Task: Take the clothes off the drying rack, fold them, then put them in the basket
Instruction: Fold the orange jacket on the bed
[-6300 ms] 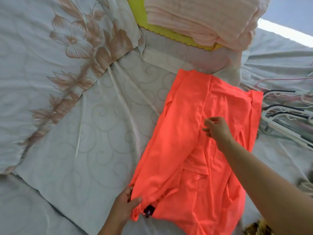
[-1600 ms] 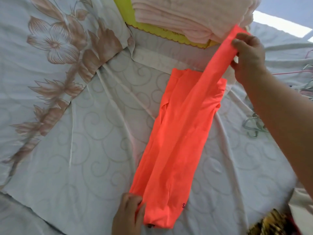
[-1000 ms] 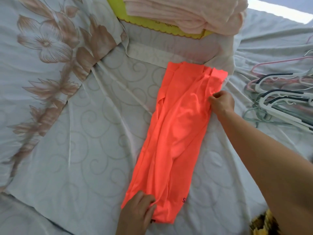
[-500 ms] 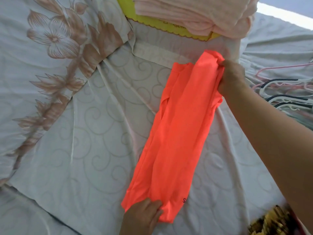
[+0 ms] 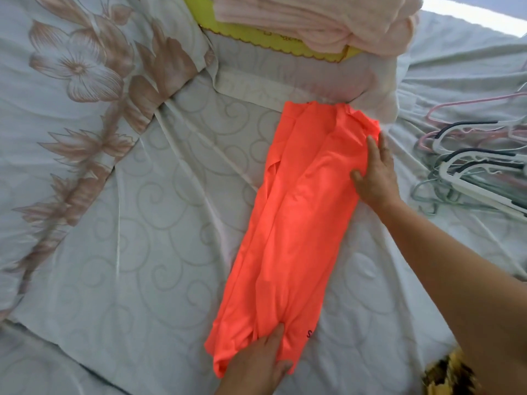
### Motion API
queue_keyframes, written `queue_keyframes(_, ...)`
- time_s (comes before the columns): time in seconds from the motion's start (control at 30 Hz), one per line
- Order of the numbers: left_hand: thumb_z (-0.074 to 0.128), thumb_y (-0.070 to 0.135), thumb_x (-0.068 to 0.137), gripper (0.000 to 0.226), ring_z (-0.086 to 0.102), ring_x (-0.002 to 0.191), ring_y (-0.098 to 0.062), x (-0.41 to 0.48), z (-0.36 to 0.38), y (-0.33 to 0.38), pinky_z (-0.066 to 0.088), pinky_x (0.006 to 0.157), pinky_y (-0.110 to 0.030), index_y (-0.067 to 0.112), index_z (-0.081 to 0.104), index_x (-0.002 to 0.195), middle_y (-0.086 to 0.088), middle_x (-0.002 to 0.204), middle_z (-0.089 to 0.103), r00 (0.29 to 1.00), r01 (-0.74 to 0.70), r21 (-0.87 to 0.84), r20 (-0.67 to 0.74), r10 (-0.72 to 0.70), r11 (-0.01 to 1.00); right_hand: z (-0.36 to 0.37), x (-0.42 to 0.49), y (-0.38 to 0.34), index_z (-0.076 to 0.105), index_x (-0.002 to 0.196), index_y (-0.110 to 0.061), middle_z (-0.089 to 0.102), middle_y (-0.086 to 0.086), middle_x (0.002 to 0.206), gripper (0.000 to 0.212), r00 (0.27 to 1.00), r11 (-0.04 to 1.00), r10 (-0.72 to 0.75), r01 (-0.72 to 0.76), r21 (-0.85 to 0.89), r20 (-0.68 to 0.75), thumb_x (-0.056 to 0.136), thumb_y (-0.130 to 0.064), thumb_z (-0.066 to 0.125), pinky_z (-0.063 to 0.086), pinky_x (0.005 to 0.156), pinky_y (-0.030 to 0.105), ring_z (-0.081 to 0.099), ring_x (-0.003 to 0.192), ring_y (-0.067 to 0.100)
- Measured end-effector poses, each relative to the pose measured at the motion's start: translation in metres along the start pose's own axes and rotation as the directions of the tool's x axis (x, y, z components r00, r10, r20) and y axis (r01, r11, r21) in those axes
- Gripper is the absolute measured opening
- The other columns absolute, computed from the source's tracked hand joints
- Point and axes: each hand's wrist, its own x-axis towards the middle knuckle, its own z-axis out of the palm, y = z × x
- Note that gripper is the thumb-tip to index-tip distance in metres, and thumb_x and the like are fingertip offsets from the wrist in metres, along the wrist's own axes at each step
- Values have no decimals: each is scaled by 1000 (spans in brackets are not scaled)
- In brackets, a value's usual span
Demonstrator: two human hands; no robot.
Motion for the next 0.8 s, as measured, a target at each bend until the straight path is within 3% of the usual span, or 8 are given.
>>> queue_keyframes(0.1, 47, 47, 93, 68, 46, 126, -9, 0, 3, -9, 35, 102, -23, 27, 13, 149, 6, 144, 42, 998, -45, -134, -51, 39, 990, -15, -2, -5, 24, 147, -7, 11, 10, 157, 68, 995, 994, -93, 95, 55, -32, 86, -5, 54, 13, 114, 28, 13, 145, 23)
queue_keyframes(0.2, 53, 73, 70, 64, 55, 82, 8, -8, -12, -9, 43, 77, -11, 32, 50, 119, 15, 89, 62, 952, -137, -506, -305, -28, 852, -5, -25, -1, 42, 132, 3, 42, 23, 137, 53, 999, 967, 17, -4, 254, -47, 84, -12, 57, 33, 105, 38, 43, 125, 32)
queue_keyframes(0.27, 56, 65, 65, 58, 54, 77, 1, -6, -23, -26, 43, 73, -15, 22, 59, 103, 7, 84, 59, 773, -152, -500, -598, -212, 853, 11, -64, 2, 55, 105, -1, 55, 21, 101, 40, 980, 903, 198, -174, 393, -21, 76, -28, 60, 42, 79, 38, 54, 88, 28)
queue_keyframes(0.33, 74, 46, 68, 56, 56, 89, -18, 1, -32, -45, 46, 79, -33, 7, 58, 106, -6, 95, 58, 652, -10, -441, -684, -328, 898, 36, -127, 1, 47, 78, -14, 47, 6, 75, 32, 926, 811, 351, -374, 450, 137, 72, -36, 69, 34, 67, 33, 44, 71, 19)
queue_keyframes(0.47, 76, 48, 58, 59, 59, 96, -26, 4, -32, -47, 43, 76, -31, 15, 47, 98, -5, 99, 58, 851, 85, -660, -341, -399, 746, 79, -249, -15, 40, 77, -20, 51, 6, 84, 51, 789, 685, 492, -612, 395, 368, 55, -49, 76, 44, 75, 37, 53, 82, 26)
queue_keyframes(0.63, 60, 44, 58, 27, 62, 88, -26, -5, -27, -46, 48, 78, -35, 27, 52, 77, -12, 95, 67, 871, 8, -646, -370, -322, 763, 92, -277, -25, 50, 103, -13, 55, 9, 104, 35, 759, 786, 484, -595, 165, 435, 78, -28, 70, 36, 70, 27, 56, 99, 24)
queue_keyframes(0.7, 62, 50, 58, 35, 62, 86, -23, -12, -26, -47, 48, 78, -35, 23, 54, 80, -11, 93, 67, 870, -45, -670, -391, -301, 741, 86, -283, -26, 55, 85, -14, 59, 7, 85, 11, 800, 743, 436, -579, 336, 413, 81, -10, 65, 34, 55, 17, 55, 76, 20)
queue_keyframes(0.8, 67, 31, 81, 22, 60, 76, -19, -23, -19, -47, 48, 66, -21, 12, 59, 87, -5, 84, 67, 867, -136, -736, -413, -281, 663, 71, -298, -15, 50, 68, -13, 51, 4, 66, 18, 784, 531, 498, -613, 585, 370, 77, -5, 63, 37, 53, 18, 43, 61, 14)
